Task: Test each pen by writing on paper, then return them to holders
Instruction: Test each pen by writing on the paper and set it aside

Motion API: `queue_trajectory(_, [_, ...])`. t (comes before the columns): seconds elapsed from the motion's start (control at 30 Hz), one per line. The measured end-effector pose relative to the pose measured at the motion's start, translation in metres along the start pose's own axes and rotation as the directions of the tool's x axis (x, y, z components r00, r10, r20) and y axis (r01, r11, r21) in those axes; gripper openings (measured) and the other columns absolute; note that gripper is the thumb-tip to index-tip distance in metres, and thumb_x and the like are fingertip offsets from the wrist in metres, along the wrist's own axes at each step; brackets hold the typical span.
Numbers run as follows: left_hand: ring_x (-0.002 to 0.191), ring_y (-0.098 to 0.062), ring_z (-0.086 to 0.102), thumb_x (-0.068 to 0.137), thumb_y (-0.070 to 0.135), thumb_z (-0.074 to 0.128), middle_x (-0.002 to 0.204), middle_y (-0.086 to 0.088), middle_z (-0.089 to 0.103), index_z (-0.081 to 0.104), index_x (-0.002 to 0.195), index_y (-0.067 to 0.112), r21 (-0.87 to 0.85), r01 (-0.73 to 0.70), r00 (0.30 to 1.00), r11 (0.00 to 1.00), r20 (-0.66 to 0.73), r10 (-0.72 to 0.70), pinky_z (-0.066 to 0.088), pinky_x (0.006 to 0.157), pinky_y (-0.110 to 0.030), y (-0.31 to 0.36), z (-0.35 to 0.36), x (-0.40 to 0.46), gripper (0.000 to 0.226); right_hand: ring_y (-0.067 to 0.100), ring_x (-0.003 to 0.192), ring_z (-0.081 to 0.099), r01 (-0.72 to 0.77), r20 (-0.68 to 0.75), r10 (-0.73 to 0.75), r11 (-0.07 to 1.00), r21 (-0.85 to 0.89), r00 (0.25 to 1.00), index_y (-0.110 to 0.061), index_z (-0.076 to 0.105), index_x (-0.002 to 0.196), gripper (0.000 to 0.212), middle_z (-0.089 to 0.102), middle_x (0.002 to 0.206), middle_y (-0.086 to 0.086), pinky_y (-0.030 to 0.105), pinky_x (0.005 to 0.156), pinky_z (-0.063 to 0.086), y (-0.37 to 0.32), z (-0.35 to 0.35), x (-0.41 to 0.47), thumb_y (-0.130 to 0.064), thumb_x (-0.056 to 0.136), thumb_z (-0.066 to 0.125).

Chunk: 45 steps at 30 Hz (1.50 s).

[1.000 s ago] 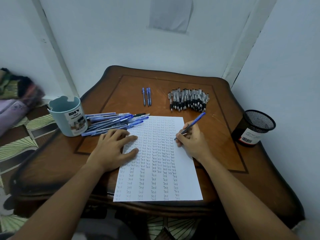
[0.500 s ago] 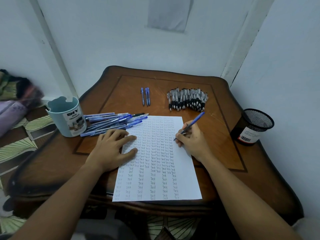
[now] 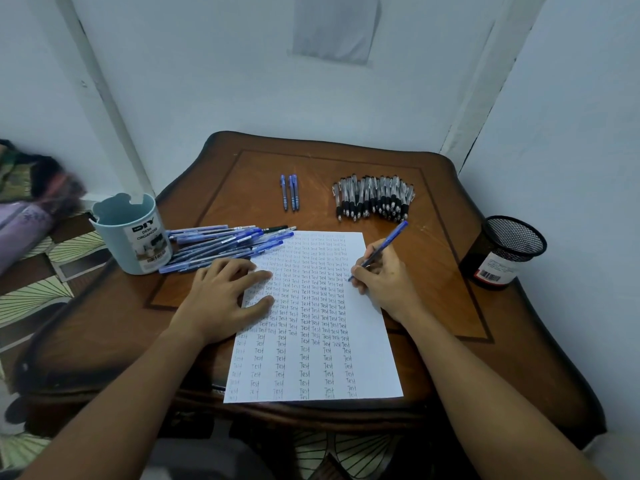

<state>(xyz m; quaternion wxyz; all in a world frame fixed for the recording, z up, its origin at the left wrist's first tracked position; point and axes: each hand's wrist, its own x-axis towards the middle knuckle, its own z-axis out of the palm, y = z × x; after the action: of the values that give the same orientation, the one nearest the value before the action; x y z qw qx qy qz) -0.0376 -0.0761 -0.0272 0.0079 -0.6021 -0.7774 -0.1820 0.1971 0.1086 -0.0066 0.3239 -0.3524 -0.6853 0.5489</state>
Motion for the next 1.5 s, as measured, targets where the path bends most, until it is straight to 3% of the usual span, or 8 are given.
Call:
queue_trajectory(0.13, [0.126,-0.008,0.030,0.081,0.081,0.027,0.130,0.019,0.047,0.057,0.132,0.047,0.000,-0.004,1.000,1.000,-0.008,0.004,0.020,0.099,-0.033,0.000,0.000,0.001,0.068,0.028,0.065,0.061,0.005,-0.045,-0.003,0.999,0.039,0.999,-0.014,0.044,0.094,0.029,0.058,0.080,0.017,0.033,0.052,0.050,0.000,-0.002,0.001,0.010,0.091,0.061])
queue_trajectory(0.3, [0.128,-0.008,0.029,0.080,0.081,0.026,0.131,0.019,0.046,0.056,0.133,0.047,-0.002,0.001,1.000,1.000,0.005,-0.001,0.018,0.099,-0.031,0.001,0.000,0.001,0.069,0.024,0.064,0.061,0.009,-0.022,-0.010,0.998,-0.065,1.000,-0.016,0.044,0.094,0.028,0.058,0.082,0.016,0.034,0.057,0.052,0.001,0.000,0.001,0.006,0.092,0.061])
queue_trajectory(0.53, [0.128,-0.008,0.029,0.080,0.082,0.025,0.131,0.020,0.045,0.055,0.132,0.049,0.009,0.007,1.000,1.000,0.014,-0.007,0.019,0.101,-0.034,0.000,0.000,0.001,0.069,0.023,0.062,0.060,-0.020,-0.030,0.020,1.000,-0.010,0.999,-0.015,0.044,0.094,0.028,0.058,0.080,0.014,0.031,0.052,0.050,-0.001,0.001,0.001,0.007,0.092,0.061])
queue_trajectory(0.63, [0.128,-0.008,0.030,0.080,0.082,0.026,0.131,0.020,0.046,0.055,0.132,0.049,0.008,0.004,1.000,1.000,0.010,-0.004,0.019,0.099,-0.033,0.000,0.000,0.001,0.069,0.027,0.059,0.060,-0.040,-0.048,0.047,0.990,0.132,0.998,-0.012,0.045,0.094,0.024,0.061,0.074,0.014,0.033,0.050,0.050,0.000,-0.003,0.003,0.009,0.093,0.057])
queue_trajectory(0.7, [0.128,-0.008,0.030,0.079,0.082,0.025,0.131,0.020,0.045,0.055,0.132,0.049,0.009,0.006,1.000,1.000,0.014,-0.007,0.018,0.099,-0.033,0.000,0.000,0.001,0.069,0.031,0.058,0.061,-0.073,-0.047,0.088,0.964,0.255,0.995,-0.008,0.047,0.093,0.012,0.062,0.073,0.016,0.032,0.048,0.052,-0.003,-0.003,0.004,-0.001,0.100,0.053])
queue_trajectory(0.8, [0.128,-0.008,0.030,0.079,0.082,0.026,0.131,0.020,0.045,0.055,0.132,0.049,0.010,0.007,1.000,1.000,0.014,-0.007,0.018,0.099,-0.032,0.000,0.000,0.001,0.069,0.032,0.058,0.066,-0.151,-0.036,0.181,0.901,0.407,0.983,-0.005,0.052,0.089,0.033,0.067,0.074,0.020,0.033,0.051,0.056,-0.008,-0.003,0.007,-0.029,0.108,0.039])
queue_trajectory(0.9, [0.128,-0.009,0.031,0.080,0.082,0.027,0.130,0.019,0.047,0.056,0.132,0.048,0.002,0.004,1.000,1.000,0.002,-0.004,0.019,0.099,-0.032,0.000,0.000,0.001,0.069,0.035,0.060,0.069,-0.172,-0.030,0.204,0.887,0.428,0.978,-0.004,0.056,0.087,0.050,0.070,0.075,0.023,0.035,0.056,0.059,-0.009,-0.004,0.008,-0.043,0.107,0.032])
queue_trajectory(1.5, [0.127,-0.007,0.028,0.080,0.081,0.026,0.132,0.020,0.046,0.055,0.132,0.048,0.004,0.010,1.000,1.000,0.015,-0.010,0.020,0.101,-0.035,0.000,0.000,0.000,0.068,0.034,0.062,0.070,-0.150,-0.063,0.190,0.904,0.401,0.980,-0.004,0.054,0.090,0.050,0.069,0.073,0.021,0.032,0.054,0.060,-0.011,-0.005,0.005,-0.045,0.106,0.032])
